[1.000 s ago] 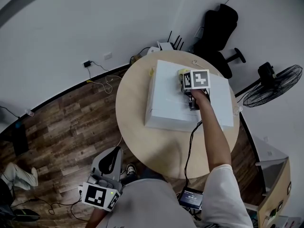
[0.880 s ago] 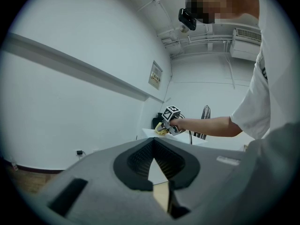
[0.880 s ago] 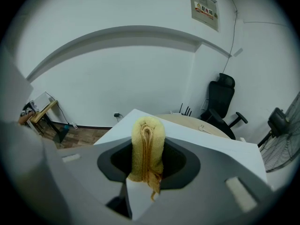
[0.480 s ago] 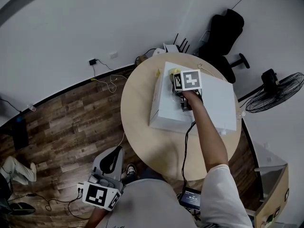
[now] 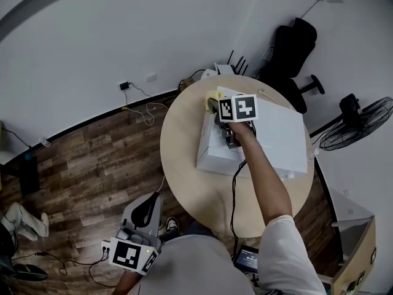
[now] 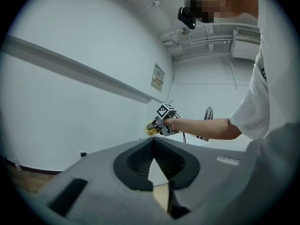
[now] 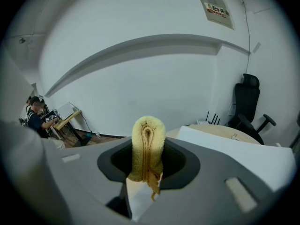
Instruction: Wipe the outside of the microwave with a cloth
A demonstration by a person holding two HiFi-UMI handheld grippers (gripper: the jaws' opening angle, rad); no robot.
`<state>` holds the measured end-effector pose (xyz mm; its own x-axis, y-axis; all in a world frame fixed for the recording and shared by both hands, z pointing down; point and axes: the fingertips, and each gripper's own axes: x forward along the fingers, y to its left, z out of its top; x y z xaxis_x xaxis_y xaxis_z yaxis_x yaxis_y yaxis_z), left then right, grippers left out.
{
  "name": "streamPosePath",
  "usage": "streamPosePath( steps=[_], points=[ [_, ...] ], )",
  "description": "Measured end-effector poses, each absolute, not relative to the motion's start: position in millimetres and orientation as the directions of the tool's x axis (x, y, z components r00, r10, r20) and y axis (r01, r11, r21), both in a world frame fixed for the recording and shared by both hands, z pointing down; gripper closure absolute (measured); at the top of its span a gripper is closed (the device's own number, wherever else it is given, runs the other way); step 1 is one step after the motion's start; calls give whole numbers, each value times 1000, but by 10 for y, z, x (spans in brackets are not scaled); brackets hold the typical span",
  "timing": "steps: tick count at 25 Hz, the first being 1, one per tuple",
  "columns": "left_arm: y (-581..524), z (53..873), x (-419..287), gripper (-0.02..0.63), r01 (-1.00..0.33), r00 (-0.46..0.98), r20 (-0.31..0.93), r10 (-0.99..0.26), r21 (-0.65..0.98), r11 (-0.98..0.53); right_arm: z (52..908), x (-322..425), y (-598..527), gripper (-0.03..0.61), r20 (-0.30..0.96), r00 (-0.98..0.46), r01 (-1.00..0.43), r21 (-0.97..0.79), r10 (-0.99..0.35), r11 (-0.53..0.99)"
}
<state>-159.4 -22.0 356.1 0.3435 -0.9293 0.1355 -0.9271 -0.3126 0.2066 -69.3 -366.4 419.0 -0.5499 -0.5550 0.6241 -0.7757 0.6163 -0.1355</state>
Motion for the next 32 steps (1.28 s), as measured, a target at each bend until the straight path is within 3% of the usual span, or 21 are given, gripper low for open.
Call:
streamPosePath(
  steps=[12,32],
  points=[
    [-206,3502,-1323,618,-887,442,107,-891,198,-416,3772,-132,-3427,442,573,-542,-801,-133,-614,583],
    [-577,3520,-222,618,-773,627,106,-772,205,-600,3980,2435,-3361,440,635,-268,-955,-75,-725,287]
  ],
)
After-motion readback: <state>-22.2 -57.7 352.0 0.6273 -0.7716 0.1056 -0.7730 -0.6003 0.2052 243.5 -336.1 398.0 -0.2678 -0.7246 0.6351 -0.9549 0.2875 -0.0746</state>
